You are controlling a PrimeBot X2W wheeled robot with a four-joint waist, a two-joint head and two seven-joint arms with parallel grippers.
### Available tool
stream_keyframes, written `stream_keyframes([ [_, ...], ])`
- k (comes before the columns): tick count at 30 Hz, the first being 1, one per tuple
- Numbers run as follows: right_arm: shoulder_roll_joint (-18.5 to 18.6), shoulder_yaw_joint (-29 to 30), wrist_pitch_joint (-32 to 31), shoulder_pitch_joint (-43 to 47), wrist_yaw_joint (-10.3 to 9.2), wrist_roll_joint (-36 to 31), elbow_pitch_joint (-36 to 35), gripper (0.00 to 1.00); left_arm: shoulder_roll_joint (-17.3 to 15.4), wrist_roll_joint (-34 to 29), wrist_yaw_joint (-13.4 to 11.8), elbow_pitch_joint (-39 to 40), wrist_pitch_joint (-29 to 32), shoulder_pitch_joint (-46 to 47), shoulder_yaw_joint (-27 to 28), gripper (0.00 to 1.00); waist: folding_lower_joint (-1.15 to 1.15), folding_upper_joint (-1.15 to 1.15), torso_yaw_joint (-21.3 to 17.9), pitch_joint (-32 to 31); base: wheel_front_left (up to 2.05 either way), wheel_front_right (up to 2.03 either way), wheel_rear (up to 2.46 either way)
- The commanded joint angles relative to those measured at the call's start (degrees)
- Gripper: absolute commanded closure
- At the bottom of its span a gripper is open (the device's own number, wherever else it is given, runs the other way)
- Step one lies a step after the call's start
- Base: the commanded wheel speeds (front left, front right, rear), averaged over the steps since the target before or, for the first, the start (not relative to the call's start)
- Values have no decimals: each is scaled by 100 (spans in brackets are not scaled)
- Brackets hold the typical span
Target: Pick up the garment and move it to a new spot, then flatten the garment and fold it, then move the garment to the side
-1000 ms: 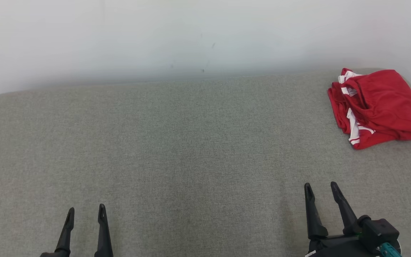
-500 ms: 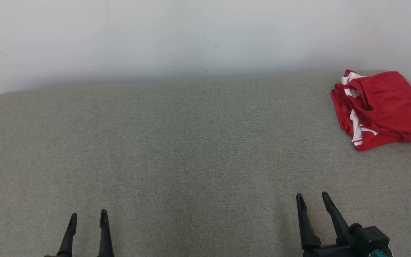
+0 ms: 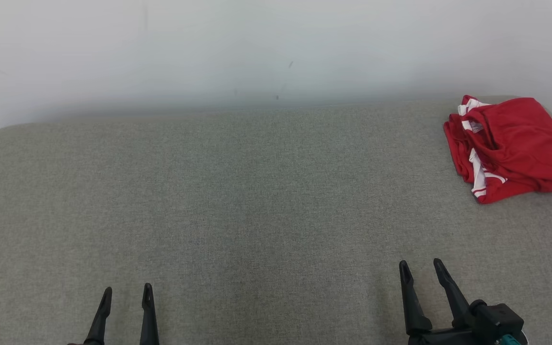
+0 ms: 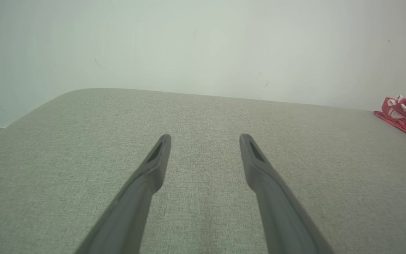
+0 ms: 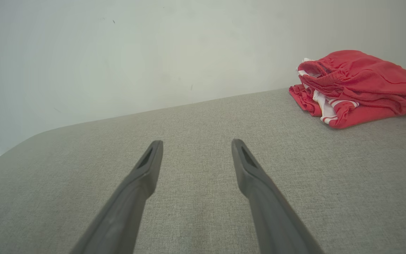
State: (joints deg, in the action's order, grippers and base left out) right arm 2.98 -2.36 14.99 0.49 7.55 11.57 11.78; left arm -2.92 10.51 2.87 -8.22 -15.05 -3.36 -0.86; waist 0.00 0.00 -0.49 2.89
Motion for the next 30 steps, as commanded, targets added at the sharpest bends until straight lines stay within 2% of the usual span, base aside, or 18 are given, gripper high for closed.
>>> stream_keyframes([
  [1,-21,11,21,9,-17,5,0,0,6,0,-3,-11,-16,-51,4,0,0,0,0,2,0,0,0],
  [16,-22,75,21,-8,-17,-69,44,0,7,-85,-13,-33,-16,-22,-65,0,0,0,6,34,0,0,0],
  [17,0,73,1,-10,0,-43,44,100,0,-60,-2,-30,0,0,-60,100,0,0,6,34,0,0,0],
  [21,1,65,-21,57,0,-26,224,100,4,-25,10,-235,15,-13,-72,100,0,0,6,34,0,0,0],
  [30,47,104,-233,-27,-1,1032,207,100,4,991,68,-284,282,119,32,100,0,0,9,12,0,0,0],
])
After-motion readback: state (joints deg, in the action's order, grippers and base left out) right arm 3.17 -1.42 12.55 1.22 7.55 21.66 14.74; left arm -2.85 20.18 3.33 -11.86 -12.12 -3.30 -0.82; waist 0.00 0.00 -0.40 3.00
